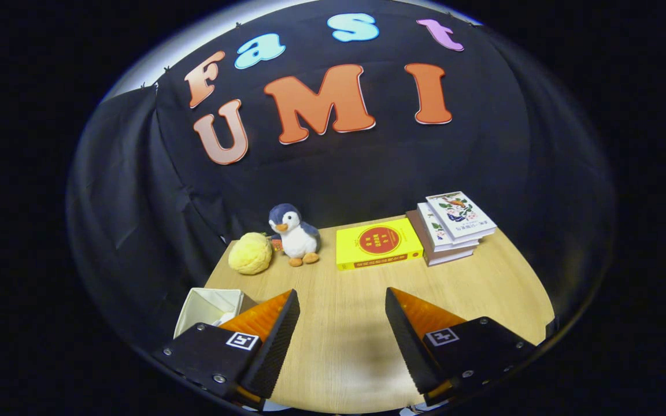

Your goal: Open the storage box then place both shoes into the box .Put the left shoe in first, then the right shoe, with the right side of both shoes facing outward in a uniform manner.

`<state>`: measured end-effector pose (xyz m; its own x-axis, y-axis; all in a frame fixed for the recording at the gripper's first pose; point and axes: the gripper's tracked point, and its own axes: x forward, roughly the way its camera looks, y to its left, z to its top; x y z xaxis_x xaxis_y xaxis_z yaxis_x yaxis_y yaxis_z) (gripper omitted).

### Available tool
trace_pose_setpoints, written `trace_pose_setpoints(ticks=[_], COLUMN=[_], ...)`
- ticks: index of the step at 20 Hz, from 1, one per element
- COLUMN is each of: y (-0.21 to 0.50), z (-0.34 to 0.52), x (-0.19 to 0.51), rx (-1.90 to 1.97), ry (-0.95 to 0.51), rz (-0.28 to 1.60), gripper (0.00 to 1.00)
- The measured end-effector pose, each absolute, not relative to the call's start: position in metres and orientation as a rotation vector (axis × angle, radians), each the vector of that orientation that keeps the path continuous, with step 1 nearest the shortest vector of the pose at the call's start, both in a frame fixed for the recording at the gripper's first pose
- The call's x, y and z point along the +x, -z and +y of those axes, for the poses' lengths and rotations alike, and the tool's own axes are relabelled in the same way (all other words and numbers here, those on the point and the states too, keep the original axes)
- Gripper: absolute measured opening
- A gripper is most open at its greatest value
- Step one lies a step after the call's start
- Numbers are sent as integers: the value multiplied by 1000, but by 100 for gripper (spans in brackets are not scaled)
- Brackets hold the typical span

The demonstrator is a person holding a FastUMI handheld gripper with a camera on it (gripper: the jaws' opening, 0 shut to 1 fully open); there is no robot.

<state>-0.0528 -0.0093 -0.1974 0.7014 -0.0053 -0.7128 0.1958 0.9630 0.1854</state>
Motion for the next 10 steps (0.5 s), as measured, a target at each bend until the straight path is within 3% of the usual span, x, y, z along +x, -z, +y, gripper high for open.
trace_pose_setpoints(ticks=[10], y=[168], z=[-84], x=[-71], rx=[206], ry=[220], rz=[638], gripper=[95])
